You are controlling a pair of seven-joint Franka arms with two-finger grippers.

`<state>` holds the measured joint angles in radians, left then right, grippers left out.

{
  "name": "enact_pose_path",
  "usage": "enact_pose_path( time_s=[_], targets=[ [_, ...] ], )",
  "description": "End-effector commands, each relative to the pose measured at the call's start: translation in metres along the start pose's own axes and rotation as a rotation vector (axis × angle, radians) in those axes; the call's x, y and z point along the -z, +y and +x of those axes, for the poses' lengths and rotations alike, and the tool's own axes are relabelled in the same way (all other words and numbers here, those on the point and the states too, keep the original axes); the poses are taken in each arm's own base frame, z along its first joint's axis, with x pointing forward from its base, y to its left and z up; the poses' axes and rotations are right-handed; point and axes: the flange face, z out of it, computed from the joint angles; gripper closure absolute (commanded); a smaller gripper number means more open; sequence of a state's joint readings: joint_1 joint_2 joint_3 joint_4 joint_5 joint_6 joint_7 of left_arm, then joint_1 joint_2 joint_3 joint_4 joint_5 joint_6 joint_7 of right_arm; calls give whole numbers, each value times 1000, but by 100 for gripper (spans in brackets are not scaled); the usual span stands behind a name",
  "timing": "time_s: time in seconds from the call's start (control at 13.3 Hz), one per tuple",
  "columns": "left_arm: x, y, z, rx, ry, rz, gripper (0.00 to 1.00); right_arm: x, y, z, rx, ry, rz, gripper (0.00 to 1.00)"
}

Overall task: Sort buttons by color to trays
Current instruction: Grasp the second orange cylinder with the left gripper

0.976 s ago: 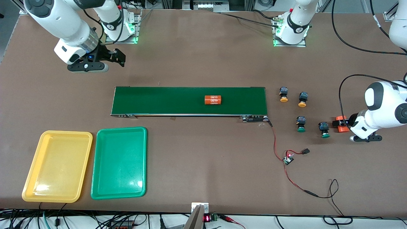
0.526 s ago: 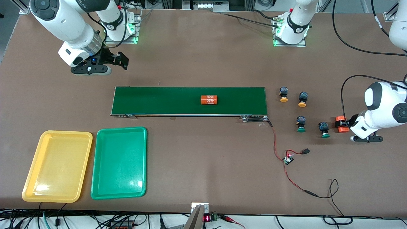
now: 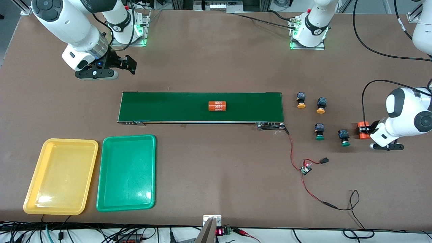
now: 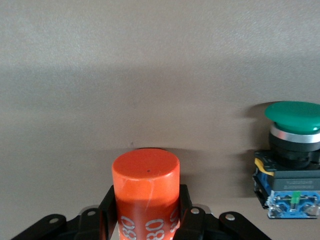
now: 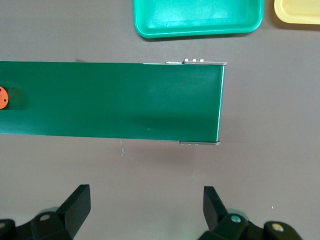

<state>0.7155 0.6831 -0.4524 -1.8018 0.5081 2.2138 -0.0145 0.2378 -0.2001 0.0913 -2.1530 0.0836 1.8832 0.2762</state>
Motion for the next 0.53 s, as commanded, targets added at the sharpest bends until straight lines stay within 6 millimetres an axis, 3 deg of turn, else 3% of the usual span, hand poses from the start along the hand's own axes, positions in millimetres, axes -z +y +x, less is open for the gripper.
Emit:
enact_pose_path(
  time_s=[0.0,0.23,0.45],
  targets=[
    [43,12,3,-41,-20,40,89,0,-2,-2,-13,10,4,0],
    [95,27,13,-55,-101,47,89,0,-1,-1,-15,9,4,0],
    [132,63,12,-108,-171,40,88,0,-2,-2,-13,9,4,0]
  ],
)
